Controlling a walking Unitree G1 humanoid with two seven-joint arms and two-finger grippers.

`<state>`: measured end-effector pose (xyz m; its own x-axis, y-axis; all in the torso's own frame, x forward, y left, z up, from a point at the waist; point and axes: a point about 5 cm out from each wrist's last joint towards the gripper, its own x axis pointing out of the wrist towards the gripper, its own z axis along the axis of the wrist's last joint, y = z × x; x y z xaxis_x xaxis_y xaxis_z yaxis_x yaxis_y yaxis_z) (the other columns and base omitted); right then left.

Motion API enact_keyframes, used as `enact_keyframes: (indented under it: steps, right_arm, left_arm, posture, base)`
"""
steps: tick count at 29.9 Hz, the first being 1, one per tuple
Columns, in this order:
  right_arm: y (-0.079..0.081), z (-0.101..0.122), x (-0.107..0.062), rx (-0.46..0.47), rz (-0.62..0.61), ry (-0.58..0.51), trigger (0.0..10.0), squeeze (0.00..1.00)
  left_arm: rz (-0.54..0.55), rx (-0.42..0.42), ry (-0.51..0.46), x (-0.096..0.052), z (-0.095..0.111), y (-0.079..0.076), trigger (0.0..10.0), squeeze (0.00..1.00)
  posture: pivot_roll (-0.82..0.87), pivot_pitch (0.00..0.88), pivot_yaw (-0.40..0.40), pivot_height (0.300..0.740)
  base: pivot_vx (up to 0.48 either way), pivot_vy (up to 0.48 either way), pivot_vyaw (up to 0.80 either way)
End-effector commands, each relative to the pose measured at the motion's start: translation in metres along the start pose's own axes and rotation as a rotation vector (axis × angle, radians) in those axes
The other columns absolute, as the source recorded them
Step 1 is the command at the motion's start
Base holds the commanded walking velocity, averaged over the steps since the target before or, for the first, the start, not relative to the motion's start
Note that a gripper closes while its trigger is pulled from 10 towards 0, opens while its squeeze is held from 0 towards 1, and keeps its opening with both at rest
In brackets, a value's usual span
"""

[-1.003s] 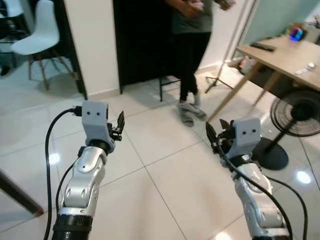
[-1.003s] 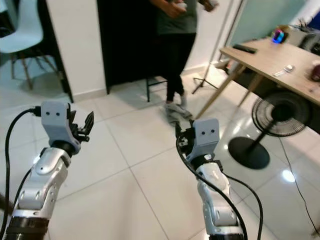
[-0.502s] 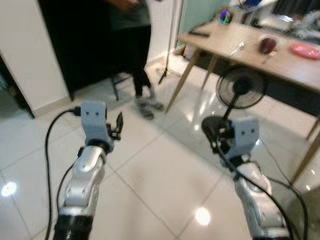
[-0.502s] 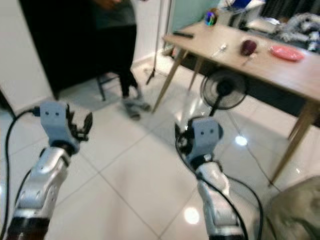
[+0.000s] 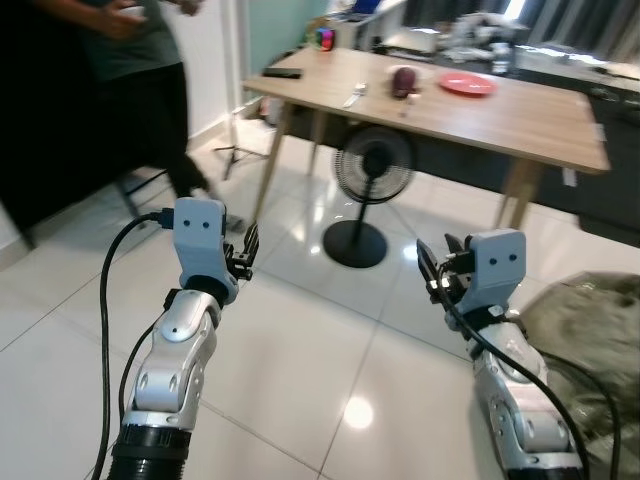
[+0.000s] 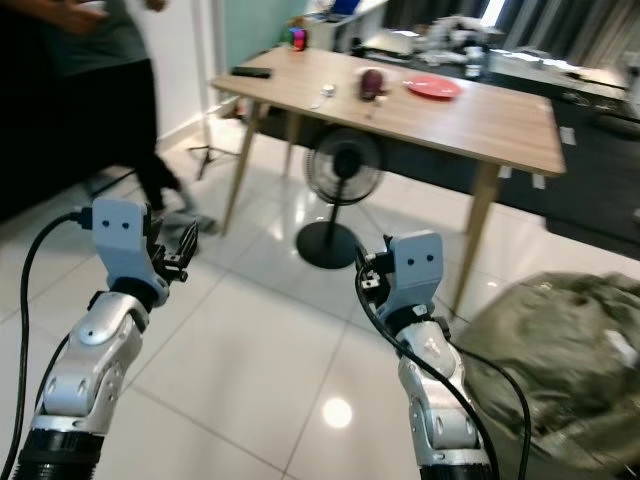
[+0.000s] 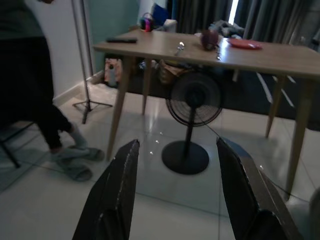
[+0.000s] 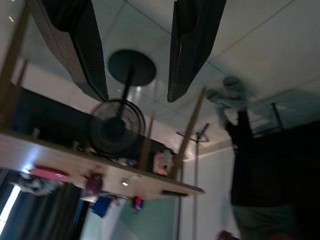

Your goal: Setting the table

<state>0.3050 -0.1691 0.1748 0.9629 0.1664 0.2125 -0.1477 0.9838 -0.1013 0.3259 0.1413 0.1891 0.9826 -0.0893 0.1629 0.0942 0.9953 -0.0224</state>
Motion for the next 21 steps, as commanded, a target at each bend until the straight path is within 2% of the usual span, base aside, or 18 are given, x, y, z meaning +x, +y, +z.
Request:
enact_keyframes:
  steps: [1,10,16,21]
  right_arm:
    - [0.0,-0.004,-0.001,0.003,-0.001,0.019,10.0,0.0]
    - [0.002,0.0,0.003,0.046,0.022,0.005,10.0,0.0]
    - [0.013,0.003,0.006,0.063,0.096,-0.012,10.0,0.0]
    - [0.012,0.004,0.009,0.078,0.091,-0.016,10.0,0.0]
  left_arm:
    - [0.009,-0.005,0.021,-0.001,-0.005,0.001,10.0,0.0]
    - [0.034,0.003,0.0,0.0,-0.004,0.002,10.0,0.0]
    - [0.098,0.054,0.017,0.002,-0.008,0.009,10.0,0.0]
    - [0.097,0.054,0.009,0.003,-0.006,0.009,10.0,0.0]
  posture:
    - [-0.1,0.0,0.035,0.74]
    - [-0.1,0.0,0.03,0.74]
    - [-0.09,0.0,0.021,0.74]
    - [-0.08,0.0,0.017,0.74]
  base:
    - [0.0,0.0,-0.8]
    - [0.0,0.0,-0.8]
    - [0.414,0.0,0.0]
    - [0.48,0.0,0.0]
